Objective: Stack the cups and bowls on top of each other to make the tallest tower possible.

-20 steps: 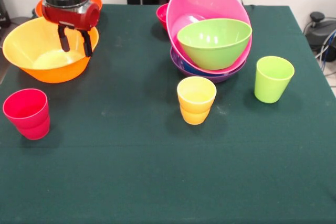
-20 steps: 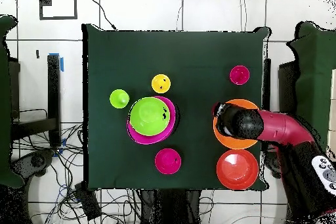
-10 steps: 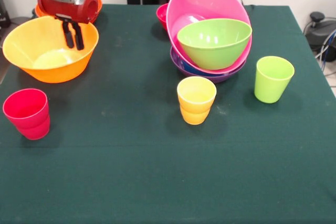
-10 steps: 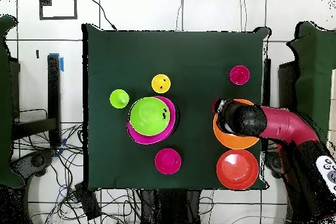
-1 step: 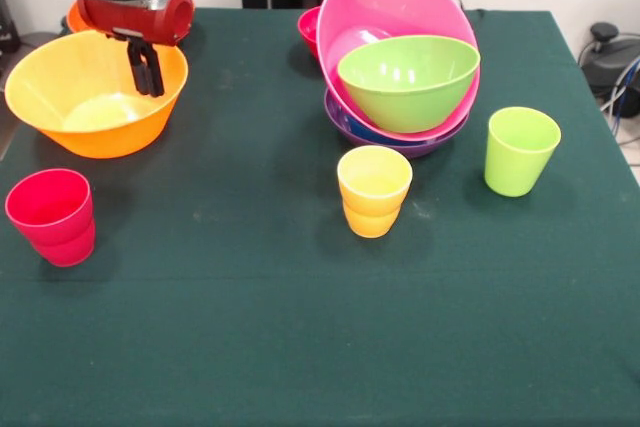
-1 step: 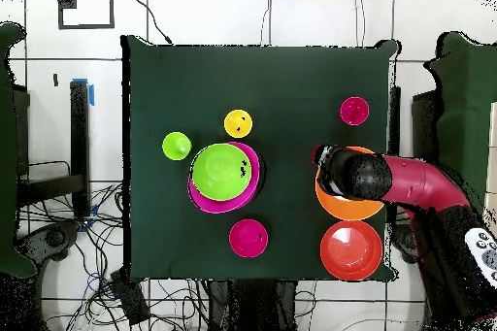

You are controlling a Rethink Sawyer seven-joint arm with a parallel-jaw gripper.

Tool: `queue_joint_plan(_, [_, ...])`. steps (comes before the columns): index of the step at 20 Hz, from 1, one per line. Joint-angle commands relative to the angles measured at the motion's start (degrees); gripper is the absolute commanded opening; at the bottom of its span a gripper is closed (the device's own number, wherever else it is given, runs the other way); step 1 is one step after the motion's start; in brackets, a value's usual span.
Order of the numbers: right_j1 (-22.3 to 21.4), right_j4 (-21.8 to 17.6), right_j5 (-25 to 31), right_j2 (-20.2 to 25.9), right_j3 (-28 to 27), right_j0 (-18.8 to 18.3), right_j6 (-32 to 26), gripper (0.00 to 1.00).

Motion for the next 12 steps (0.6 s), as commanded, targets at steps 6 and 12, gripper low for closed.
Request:
queue_joint_plan(6, [0.77,0.01,2.21,2.69,2.36,0.93,-4.86,1.00])
queue_joint_plan(12, [-0.33,0.32,2.05,3.56,2.82,0.74,-5.30,1.00])
